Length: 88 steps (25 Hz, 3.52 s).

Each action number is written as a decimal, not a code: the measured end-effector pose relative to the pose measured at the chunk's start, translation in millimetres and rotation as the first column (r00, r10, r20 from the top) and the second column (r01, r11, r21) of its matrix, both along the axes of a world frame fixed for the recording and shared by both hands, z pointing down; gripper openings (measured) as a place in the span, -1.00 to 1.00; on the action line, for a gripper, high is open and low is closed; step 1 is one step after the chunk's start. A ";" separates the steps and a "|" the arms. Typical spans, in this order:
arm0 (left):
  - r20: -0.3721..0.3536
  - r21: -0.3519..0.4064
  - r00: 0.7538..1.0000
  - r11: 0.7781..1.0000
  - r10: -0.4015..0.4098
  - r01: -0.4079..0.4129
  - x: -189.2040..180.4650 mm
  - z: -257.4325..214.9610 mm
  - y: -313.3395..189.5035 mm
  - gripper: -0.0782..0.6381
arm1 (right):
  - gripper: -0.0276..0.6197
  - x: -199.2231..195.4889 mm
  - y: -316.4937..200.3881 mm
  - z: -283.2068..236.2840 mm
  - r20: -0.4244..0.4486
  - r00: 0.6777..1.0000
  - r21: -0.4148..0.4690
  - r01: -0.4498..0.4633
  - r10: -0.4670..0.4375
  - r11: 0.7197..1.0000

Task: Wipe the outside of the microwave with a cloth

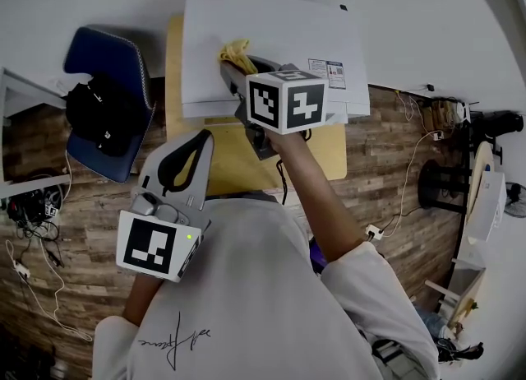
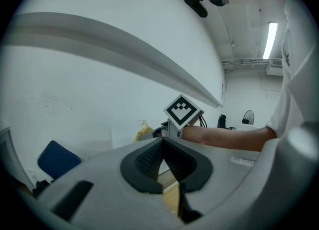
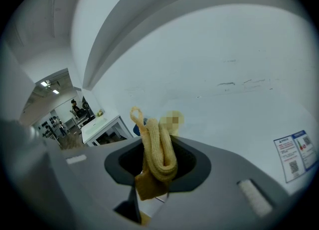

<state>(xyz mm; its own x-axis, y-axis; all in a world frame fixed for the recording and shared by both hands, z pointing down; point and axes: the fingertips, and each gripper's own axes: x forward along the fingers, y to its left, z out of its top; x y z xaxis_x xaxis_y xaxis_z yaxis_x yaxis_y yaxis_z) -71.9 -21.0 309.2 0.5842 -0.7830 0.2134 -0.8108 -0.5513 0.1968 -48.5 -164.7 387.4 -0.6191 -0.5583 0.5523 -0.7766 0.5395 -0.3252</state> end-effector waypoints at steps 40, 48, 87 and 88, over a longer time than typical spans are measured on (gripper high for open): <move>-0.014 -0.037 0.997 0.996 -0.076 0.076 -15.6 13.9 -16.4 -0.80 | -0.54 67.4 58.1 -51.0 0.209 0.978 0.130 -0.047 0.019 0.990; 0.000 -0.065 0.996 0.994 -0.085 0.085 -8.4 29.4 -18.3 -0.80 | -0.54 110.1 73.4 -47.8 0.158 0.986 0.204 -0.089 0.057 0.975; -0.055 -0.056 0.976 0.977 -0.210 0.207 -52.2 26.3 8.1 -0.80 | -0.56 158.7 111.9 -61.0 0.019 0.988 0.354 -0.149 0.153 0.923; -0.056 -0.058 0.977 0.977 -0.208 0.205 -51.8 26.3 8.2 -0.80 | -0.56 159.9 111.7 -62.7 0.018 0.988 0.356 -0.152 0.156 0.922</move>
